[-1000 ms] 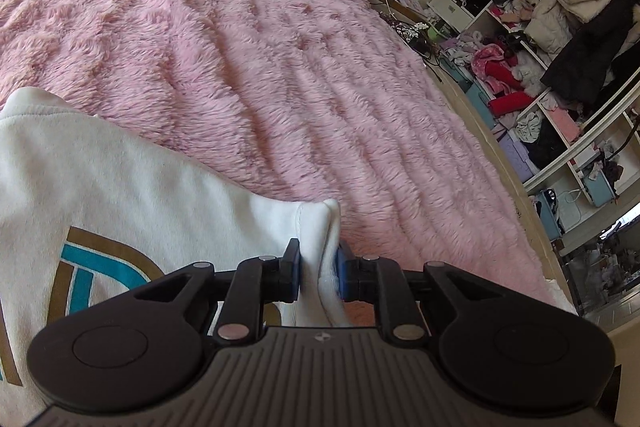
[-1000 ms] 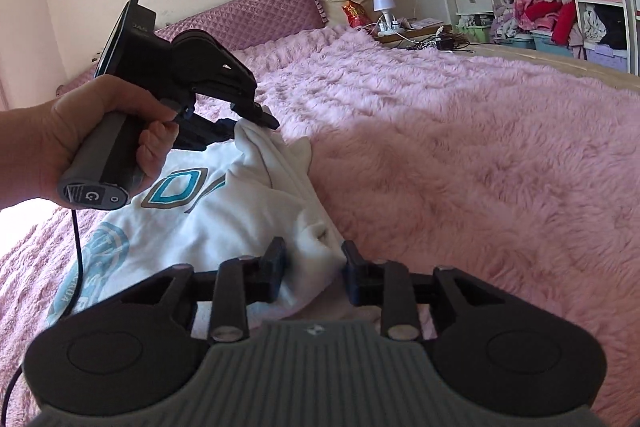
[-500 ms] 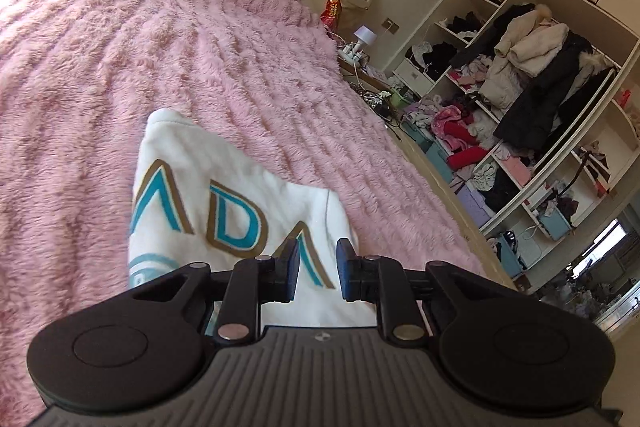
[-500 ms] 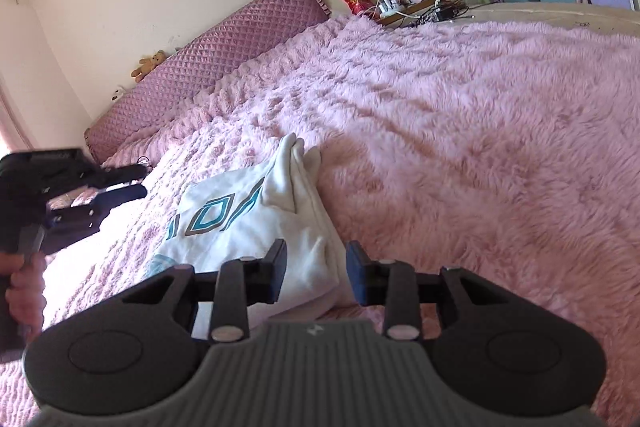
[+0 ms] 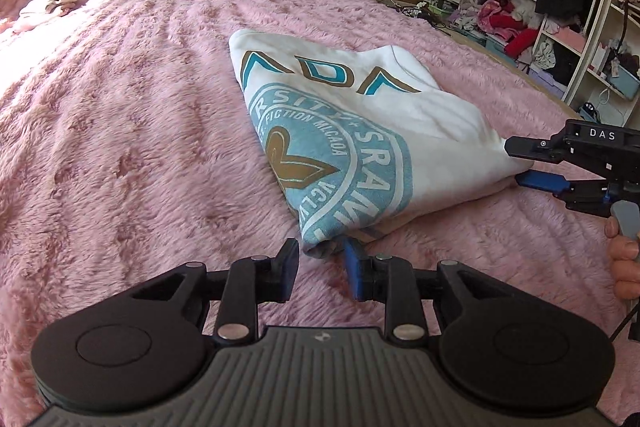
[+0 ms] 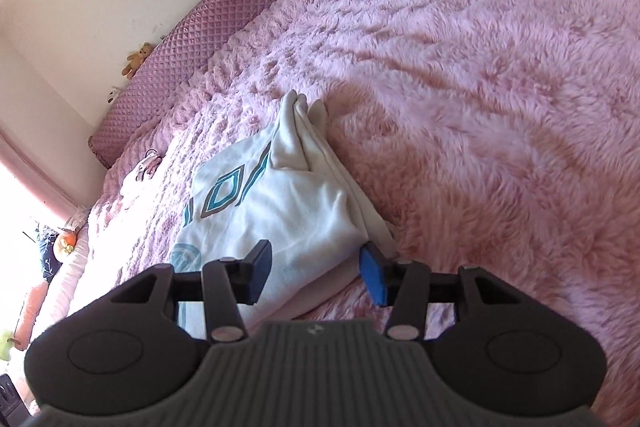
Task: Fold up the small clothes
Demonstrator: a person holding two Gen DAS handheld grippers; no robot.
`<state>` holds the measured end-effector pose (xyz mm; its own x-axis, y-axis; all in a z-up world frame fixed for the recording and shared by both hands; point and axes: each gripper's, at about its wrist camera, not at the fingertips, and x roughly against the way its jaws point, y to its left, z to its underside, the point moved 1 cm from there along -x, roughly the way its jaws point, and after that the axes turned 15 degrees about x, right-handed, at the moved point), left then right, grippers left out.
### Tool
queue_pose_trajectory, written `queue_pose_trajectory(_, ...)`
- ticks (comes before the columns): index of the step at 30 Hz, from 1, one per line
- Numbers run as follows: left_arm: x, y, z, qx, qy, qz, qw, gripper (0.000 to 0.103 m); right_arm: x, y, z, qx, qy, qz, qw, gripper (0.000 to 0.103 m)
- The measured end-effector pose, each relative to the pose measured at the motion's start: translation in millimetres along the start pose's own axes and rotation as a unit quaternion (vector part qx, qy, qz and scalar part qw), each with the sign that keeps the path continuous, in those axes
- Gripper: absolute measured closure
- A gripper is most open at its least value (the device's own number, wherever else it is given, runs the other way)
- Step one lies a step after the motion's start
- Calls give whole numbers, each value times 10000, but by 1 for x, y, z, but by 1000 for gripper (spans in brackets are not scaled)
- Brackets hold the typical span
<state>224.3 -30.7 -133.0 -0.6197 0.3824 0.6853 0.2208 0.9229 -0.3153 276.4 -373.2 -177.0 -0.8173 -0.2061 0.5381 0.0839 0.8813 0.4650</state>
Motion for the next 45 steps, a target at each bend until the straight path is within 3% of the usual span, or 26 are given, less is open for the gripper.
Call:
queue_pose_trajectory(6, -6, 1, 1, 108, -83, 54, 9999, 73, -2, 0, -2, -47, 23, 65, 10000, 57)
queue_pose_trajectory(9, -9, -4, 2, -62, -130, -27, 9999, 91, -5, 1, -3, -15, 13, 84, 10000, 59)
queue_pose_trajectory(12, -5, -11, 3, -168, -255, -95, 9995, 93, -5, 3, -5, 63, -16, 41, 10000, 103)
queue_pose_trajectory(16, -2, -13, 3, -152, -342, -66, 9993, 93, 2, 3, -22, 135, -370, -136, 9991, 103)
queue_pose_trajectory(20, -7, -20, 5, -322, -299, -189, 9989, 93, 4, 8, -35, 339, -419, -41, 9985, 103)
queue_pose_trajectory(25, -22, -17, 11, -451, -81, -478, 9978, 93, -19, -14, -8, 213, 93, 252, 9994, 103)
queue_pose_trajectory(28, -23, -12, 13, -405, 33, -479, 9980, 92, -22, -25, 8, 161, -9, 158, 9997, 103)
queue_pose_trajectory(32, -1, -1, 12, -59, -56, -198, 9998, 92, -15, -30, 6, 61, -75, -88, 9999, 91)
queue_pose_trajectory(33, 7, 1, 11, 8, -130, -152, 9998, 92, -8, -31, 2, 88, -157, -130, 9998, 85)
queue_pose_trajectory(36, 27, 4, 4, 228, -368, 26, 9991, 92, 11, -24, -15, 450, -644, 3, 9969, 52)
queue_pose_trajectory(42, 18, -6, -20, 724, -525, 533, 9946, 92, -29, 4, -77, 1518, -996, -52, 9834, 52)
queue_pose_trajectory(45, 4, -7, -24, 952, -509, 679, 9918, 92, -74, 16, -107, 2087, -840, 27, 9744, 53)
